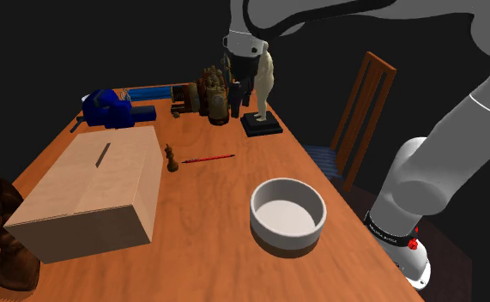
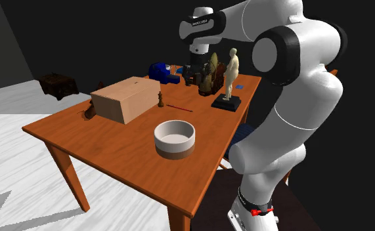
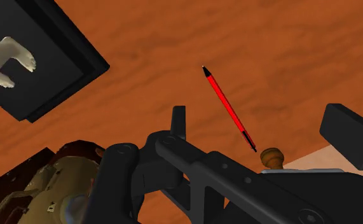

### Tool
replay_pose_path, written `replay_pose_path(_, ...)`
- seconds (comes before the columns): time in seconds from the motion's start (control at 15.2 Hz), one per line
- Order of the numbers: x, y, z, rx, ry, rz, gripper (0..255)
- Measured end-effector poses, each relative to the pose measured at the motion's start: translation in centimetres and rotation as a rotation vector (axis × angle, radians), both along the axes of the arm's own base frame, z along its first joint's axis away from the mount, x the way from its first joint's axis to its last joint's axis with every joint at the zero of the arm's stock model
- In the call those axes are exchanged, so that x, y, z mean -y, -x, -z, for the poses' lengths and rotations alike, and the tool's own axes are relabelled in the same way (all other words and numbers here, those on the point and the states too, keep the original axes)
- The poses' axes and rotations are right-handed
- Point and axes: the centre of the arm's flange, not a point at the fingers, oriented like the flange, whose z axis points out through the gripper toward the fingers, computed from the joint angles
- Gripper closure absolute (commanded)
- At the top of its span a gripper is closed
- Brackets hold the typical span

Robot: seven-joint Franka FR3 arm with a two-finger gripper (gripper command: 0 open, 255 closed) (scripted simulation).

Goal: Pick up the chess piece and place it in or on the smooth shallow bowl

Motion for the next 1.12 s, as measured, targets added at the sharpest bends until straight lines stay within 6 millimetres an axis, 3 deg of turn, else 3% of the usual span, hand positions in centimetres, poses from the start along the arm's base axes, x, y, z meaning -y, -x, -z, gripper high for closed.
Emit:
replay_pose_path(0.46, -6.7, -6.4, 2.9, -0.002, 0.021, -0.109, 0)
replay_pose_path(1.12, -17.2, -13.6, 7.1, -0.004, 0.052, -0.264, 0)
